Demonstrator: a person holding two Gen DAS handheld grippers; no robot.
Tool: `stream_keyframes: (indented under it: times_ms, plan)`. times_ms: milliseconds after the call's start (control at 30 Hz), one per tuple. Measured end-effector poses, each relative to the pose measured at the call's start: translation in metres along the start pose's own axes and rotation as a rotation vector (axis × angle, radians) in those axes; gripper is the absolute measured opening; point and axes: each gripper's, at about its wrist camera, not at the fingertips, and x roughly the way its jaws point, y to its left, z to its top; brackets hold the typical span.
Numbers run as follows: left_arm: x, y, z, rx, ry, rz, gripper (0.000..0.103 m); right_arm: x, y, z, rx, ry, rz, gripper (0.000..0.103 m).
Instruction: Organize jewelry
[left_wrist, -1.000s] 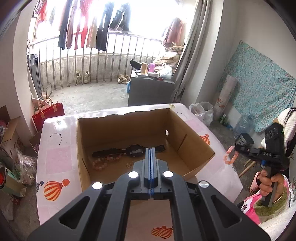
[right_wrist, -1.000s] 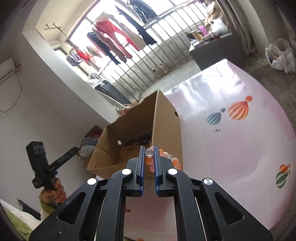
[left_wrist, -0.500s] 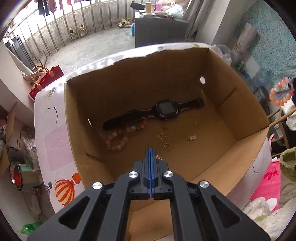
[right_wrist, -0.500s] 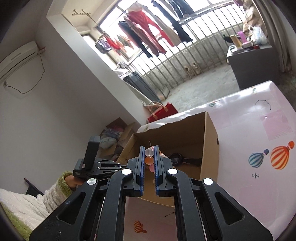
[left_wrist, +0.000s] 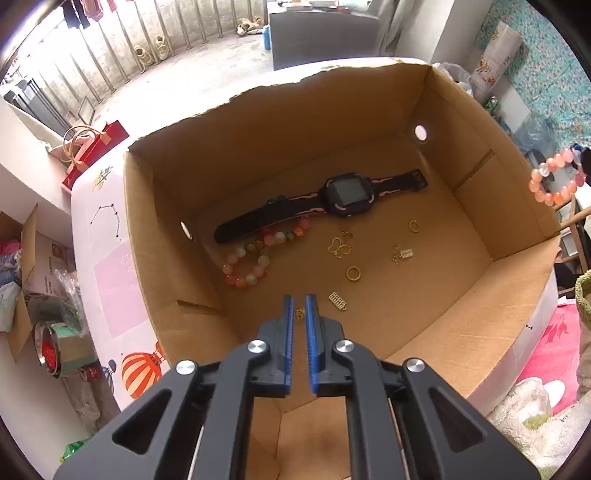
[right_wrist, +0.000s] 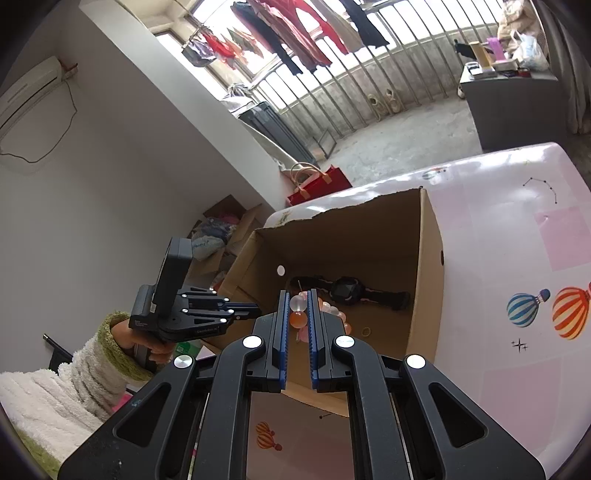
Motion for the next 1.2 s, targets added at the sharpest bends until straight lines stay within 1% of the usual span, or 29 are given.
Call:
stream_keyframes:
  times_ms: [133, 200, 233, 267, 300, 367, 400, 467, 500, 533, 567, 667, 700, 800, 867, 900, 933, 967, 1033, 1067, 1100, 1200]
  plan:
    - [-0.003, -0.001, 0.000, -0.004, -0.011, 0.000, 0.008, -0.002, 0.004, 0.000, -0.006, 0.004, -0.015, 0.007]
    - [-0.007, 0.000, -0.001, -0.013, -0.027, -0.003, 0.014, -0.002, 0.008, 0.001, -0.007, 0.012, -0.020, 0.007]
    - [-0.010, 0.000, -0.001, -0.016, -0.043, -0.005, 0.022, 0.000, 0.010, 0.001, -0.008, 0.019, -0.022, 0.007]
    - [-0.016, 0.000, -0.003, -0.022, -0.073, -0.009, 0.028, 0.001, 0.011, 0.002, -0.011, 0.028, -0.025, 0.007]
    - [-0.023, -0.001, -0.005, -0.028, -0.106, -0.010, 0.031, 0.003, 0.012, 0.002, -0.016, 0.044, -0.029, 0.007]
    - [-0.038, -0.001, -0.011, -0.048, -0.173, -0.006, 0.045, 0.010, 0.013, 0.002, -0.018, 0.080, -0.030, 0.007]
    - [-0.047, -0.001, -0.016, -0.066, -0.216, -0.005, 0.049, 0.014, 0.013, 0.002, -0.017, 0.098, -0.033, 0.007]
    - [-0.063, 0.000, -0.027, -0.108, -0.293, -0.001, 0.059, 0.024, 0.012, 0.001, -0.023, 0.143, -0.051, 0.007]
    - [-0.069, 0.001, -0.034, -0.127, -0.322, -0.001, 0.060, 0.029, 0.012, 0.000, -0.028, 0.163, -0.062, 0.007]
    - [-0.074, 0.003, -0.040, -0.149, -0.351, -0.001, 0.063, 0.035, 0.011, -0.001, -0.036, 0.189, -0.076, 0.008]
    - [-0.080, 0.005, -0.047, -0.178, -0.382, 0.003, 0.066, 0.041, 0.010, -0.003, -0.050, 0.211, -0.109, 0.008]
    - [-0.091, 0.010, -0.066, -0.257, -0.452, 0.014, 0.072, 0.052, 0.009, -0.006, -0.116, 0.242, -0.260, 0.017]
    - [-0.093, 0.012, -0.070, -0.280, -0.465, 0.007, 0.074, 0.053, 0.008, -0.007, -0.125, 0.244, -0.286, 0.020]
    - [-0.095, 0.020, -0.081, -0.347, -0.487, -0.033, 0.076, 0.047, 0.008, -0.007, -0.124, 0.221, -0.310, 0.021]
    - [-0.095, 0.024, -0.087, -0.379, -0.497, -0.051, 0.078, 0.033, 0.011, -0.006, -0.121, 0.166, -0.317, 0.022]
    - [-0.094, 0.026, -0.089, -0.392, -0.501, -0.056, 0.079, 0.026, 0.012, -0.005, -0.116, 0.136, -0.324, 0.025]
    - [-0.093, 0.028, -0.091, -0.406, -0.504, -0.063, 0.080, 0.016, 0.012, -0.005, -0.107, 0.093, -0.336, 0.031]
    - [-0.091, 0.030, -0.093, -0.421, -0.505, -0.071, 0.081, 0.009, 0.012, -0.006, -0.100, 0.062, -0.346, 0.034]
    - [-0.087, 0.036, -0.096, -0.458, -0.505, -0.098, 0.082, -0.008, 0.007, -0.009, -0.065, -0.013, -0.380, 0.043]
    - [-0.084, 0.037, -0.098, -0.468, -0.502, -0.113, 0.082, -0.013, 0.001, -0.012, -0.034, -0.038, -0.394, 0.045]
    - [-0.081, 0.039, -0.099, -0.477, -0.498, -0.132, 0.083, -0.016, -0.007, -0.014, 0.006, -0.048, -0.394, 0.048]
    - [-0.068, 0.041, -0.096, -0.497, -0.478, -0.194, 0.083, -0.013, -0.032, -0.024, 0.133, -0.028, -0.355, 0.048]
